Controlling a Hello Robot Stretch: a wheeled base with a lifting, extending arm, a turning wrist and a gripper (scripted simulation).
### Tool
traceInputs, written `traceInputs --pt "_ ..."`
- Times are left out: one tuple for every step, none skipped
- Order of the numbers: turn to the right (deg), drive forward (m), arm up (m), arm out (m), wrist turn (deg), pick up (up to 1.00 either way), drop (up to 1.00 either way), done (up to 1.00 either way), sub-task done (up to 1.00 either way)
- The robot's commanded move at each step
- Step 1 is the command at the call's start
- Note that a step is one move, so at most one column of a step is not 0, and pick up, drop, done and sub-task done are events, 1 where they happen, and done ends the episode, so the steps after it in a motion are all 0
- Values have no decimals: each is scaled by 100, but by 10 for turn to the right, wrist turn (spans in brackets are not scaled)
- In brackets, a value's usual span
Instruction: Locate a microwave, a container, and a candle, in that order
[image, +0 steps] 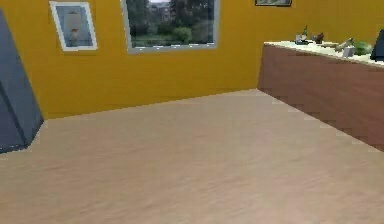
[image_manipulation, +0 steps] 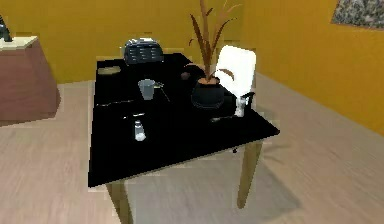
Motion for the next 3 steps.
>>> traceInputs --pt "-90 0 0 0 0 0 0 0 0" --pt "0 35 0 0 0 0 0 0 0" --pt "300 0 0 0 0 0 0 0 0"
